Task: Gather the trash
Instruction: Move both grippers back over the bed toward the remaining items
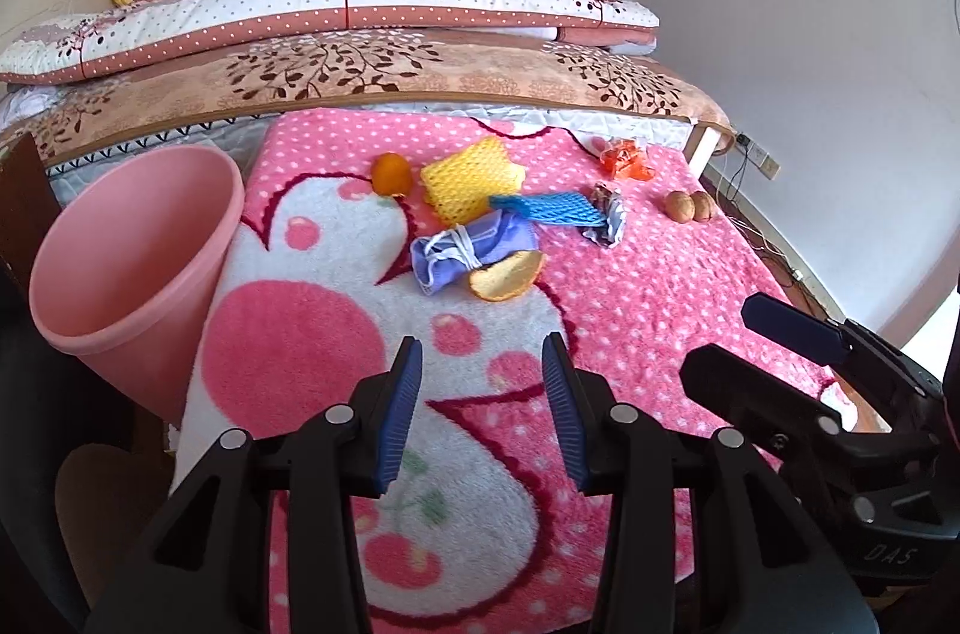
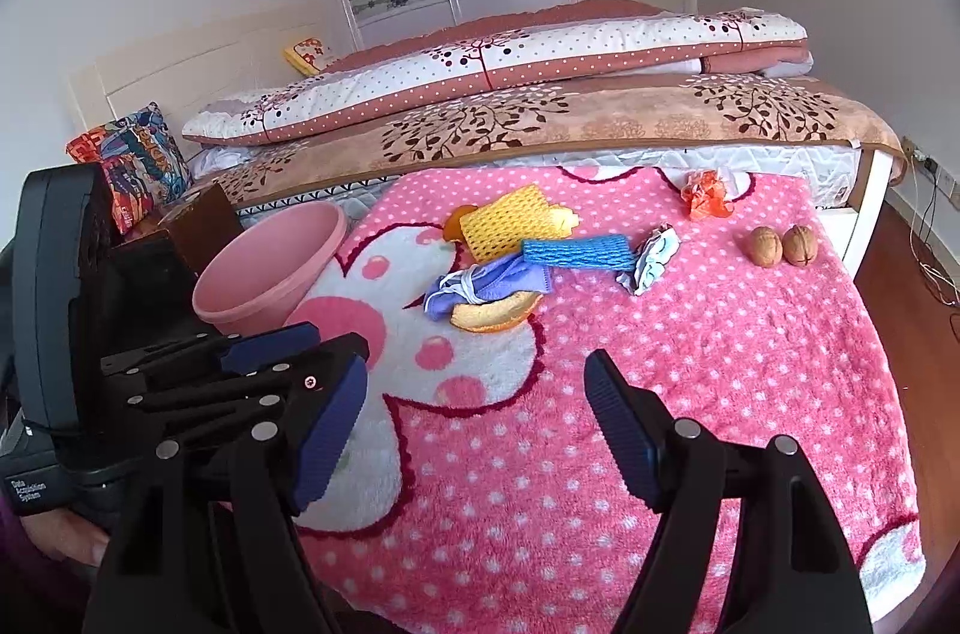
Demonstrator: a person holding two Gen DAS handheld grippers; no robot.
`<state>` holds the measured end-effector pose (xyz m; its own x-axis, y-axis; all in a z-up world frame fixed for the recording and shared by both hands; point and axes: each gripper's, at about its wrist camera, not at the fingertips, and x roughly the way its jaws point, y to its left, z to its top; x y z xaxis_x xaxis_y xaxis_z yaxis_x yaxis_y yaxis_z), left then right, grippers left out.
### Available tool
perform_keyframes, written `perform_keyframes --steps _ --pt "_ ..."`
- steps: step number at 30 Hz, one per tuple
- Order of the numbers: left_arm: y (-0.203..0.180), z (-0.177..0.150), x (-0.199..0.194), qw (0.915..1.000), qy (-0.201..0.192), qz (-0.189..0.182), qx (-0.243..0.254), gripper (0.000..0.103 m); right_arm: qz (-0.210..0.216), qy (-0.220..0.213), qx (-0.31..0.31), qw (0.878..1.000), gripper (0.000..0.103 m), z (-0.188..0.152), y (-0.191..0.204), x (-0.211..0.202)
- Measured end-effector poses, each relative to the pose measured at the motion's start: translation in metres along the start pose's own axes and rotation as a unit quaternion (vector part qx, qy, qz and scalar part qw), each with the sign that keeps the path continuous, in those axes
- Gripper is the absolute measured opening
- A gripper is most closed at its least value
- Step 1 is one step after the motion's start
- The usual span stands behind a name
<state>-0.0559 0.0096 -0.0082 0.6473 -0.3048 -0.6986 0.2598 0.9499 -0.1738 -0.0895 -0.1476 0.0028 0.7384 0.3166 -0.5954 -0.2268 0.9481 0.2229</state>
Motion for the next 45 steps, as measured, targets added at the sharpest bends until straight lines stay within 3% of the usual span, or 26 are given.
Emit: perform_keyframes --steps 5,9,18,22,29,37,45 --pt "-0.004 -0.003 -0.001 0.9997 0.007 -0.018 -0.012 0.042 0.005 0.005 0.003 1.0 0.069 -0.005 -0.005 -0.011" --pt "-0.005 -0.003 0.003 0.9998 0.015 -0.008 -0.014 0.042 0.007 0.013 0.014 1.0 0.062 -0.006 -0.013 -0.009" --pt "0.005 0.0 0.031 0.9981 0.051 -0.002 -0.035 0.042 0.016 0.051 0.017 0.998 0.058 -0.004 -0.023 0.02" --pt "0.004 0.005 0.042 0.9977 0.054 -0.017 -0.037 0.042 0.021 0.072 0.012 0.997 0.058 -0.003 -0.027 0.037" --pt "0.002 0.031 0.067 0.9975 0.058 -0.038 -0.013 0.042 -0.007 0.064 0.029 0.997 0.056 0.009 -0.051 0.051" --pt "0.02 0.087 0.089 0.9996 0.02 -0.011 0.014 0.042 -0.029 0.061 0.067 0.995 0.055 0.048 -0.085 0.073" --pt "0.025 0.103 0.142 0.9976 0.052 -0.003 0.046 0.042 -0.058 0.071 0.1 0.991 0.052 0.066 -0.109 0.105"
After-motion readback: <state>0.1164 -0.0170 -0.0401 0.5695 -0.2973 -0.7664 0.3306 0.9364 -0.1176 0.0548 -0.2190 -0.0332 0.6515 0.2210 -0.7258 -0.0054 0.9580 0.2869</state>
